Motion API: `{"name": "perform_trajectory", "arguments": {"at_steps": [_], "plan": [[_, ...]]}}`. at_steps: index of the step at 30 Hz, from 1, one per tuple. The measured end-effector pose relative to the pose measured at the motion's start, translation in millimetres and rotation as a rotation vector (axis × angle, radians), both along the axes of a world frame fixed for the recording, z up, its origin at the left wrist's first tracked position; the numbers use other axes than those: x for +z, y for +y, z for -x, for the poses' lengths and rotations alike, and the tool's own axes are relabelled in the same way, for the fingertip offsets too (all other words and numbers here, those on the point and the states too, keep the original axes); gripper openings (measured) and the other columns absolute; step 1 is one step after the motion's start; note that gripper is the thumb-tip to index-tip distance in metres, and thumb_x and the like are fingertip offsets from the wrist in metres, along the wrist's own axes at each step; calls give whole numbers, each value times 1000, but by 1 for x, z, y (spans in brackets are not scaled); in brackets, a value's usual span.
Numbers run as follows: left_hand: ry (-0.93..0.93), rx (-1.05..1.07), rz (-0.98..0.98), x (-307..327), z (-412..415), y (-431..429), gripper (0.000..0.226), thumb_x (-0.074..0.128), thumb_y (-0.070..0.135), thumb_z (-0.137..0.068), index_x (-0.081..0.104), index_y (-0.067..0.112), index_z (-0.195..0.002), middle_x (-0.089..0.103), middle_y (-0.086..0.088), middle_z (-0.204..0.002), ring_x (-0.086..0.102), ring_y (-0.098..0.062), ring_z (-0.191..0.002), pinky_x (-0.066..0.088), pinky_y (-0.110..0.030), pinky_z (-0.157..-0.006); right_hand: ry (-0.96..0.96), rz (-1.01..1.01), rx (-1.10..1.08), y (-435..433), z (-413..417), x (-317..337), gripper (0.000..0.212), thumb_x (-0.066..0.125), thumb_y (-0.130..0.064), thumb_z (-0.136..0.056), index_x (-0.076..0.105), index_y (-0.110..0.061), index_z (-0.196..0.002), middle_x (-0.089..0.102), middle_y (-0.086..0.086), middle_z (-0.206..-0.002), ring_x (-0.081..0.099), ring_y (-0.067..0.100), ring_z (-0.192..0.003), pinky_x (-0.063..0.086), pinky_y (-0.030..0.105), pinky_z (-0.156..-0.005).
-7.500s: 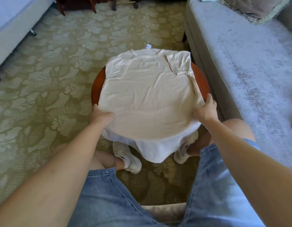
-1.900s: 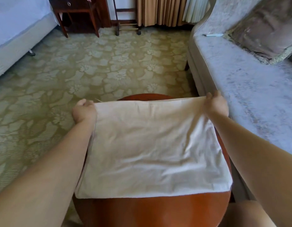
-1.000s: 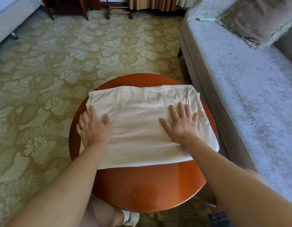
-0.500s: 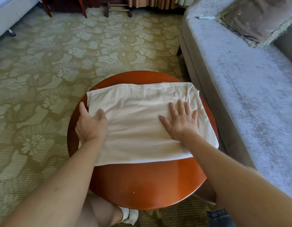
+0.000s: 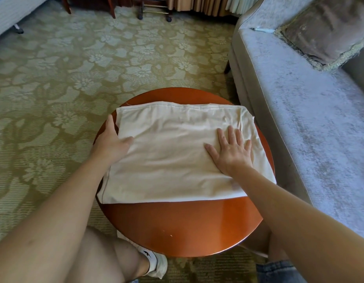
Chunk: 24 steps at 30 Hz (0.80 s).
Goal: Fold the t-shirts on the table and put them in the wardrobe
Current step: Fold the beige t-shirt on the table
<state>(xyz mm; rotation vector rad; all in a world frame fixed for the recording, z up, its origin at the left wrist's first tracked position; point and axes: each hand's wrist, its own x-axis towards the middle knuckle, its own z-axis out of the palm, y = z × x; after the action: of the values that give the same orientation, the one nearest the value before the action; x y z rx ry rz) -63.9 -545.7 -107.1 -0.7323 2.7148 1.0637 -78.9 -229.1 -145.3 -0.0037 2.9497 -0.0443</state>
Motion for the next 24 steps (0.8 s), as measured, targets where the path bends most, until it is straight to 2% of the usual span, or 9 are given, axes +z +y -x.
{"name": "perform_trajectory", "arguments": {"at_steps": [2,7,11,13,14,16,18,21,24], "plan": [[-3,-41,-19,-2,5,-9,90,62,35,-91,0,31,-156,32,-2,-157,38,-32,-137,37,-42,-103,-4,-13,-4,-1,1,1,83,4,-78,-87,-4,-31,-155,-13,3,-163,-13,24,-150,-2,57,-119],[45,-147,-113,-2,7,-22,83,59,23,-94,5,39,-155,31,7,-156,45,-22,-131,37,-29,-88,-18,-22,-2,-9,2,0,83,5,-77,-87,-3,-30,-155,-13,3,-163,-13,25,-149,-1,58,-118],[124,-167,-173,0,-4,-37,60,56,21,-96,35,39,-148,37,8,-153,54,-12,-113,40,-21,-79,-29,5,16,-19,3,2,83,7,-77,-87,-3,-30,-155,-13,4,-163,-15,25,-149,-2,59,-118],[180,-168,-274,5,-10,-42,46,55,22,-97,50,52,-132,45,7,-148,56,-6,-96,46,-24,-82,-67,42,33,-27,0,5,84,10,-78,-87,-4,-31,-155,-16,4,-162,-17,25,-149,-6,58,-118],[198,-174,-316,9,-12,-42,43,54,21,-98,55,59,-118,49,6,-144,57,-7,-99,47,-29,-88,-68,78,42,-31,-4,7,83,13,-77,-88,-3,-31,-155,-17,4,-162,-19,25,-148,-8,57,-118],[218,-174,-342,19,-16,-39,39,54,18,-98,61,57,-100,53,4,-141,54,-9,-117,43,-28,-98,0,158,45,-33,-15,11,79,20,-72,-92,2,-30,-156,-16,3,-163,-17,23,-149,-12,53,-117],[240,-159,-372,33,-16,-32,34,55,13,-98,65,46,-96,56,0,-138,52,-11,-122,40,-27,-103,154,256,2,-28,-25,16,69,31,-59,-97,13,-26,-156,-6,3,-164,-8,22,-150,-8,48,-119],[207,-173,-477,61,-15,-11,33,55,5,-96,66,30,-114,59,-1,-131,58,-15,-114,45,-32,-99,386,532,-93,-10,-37,24,57,47,-40,-100,34,-16,-150,26,9,-158,27,31,-143,21,43,-119],[140,-267,-466,87,-13,21,44,65,11,-87,61,41,-120,60,-2,-128,58,-18,-108,44,-35,-90,372,834,-261,12,-49,38,50,46,-34,-101,40,-14,-146,43,6,-145,48,25,-126,36,31,-107]]}}
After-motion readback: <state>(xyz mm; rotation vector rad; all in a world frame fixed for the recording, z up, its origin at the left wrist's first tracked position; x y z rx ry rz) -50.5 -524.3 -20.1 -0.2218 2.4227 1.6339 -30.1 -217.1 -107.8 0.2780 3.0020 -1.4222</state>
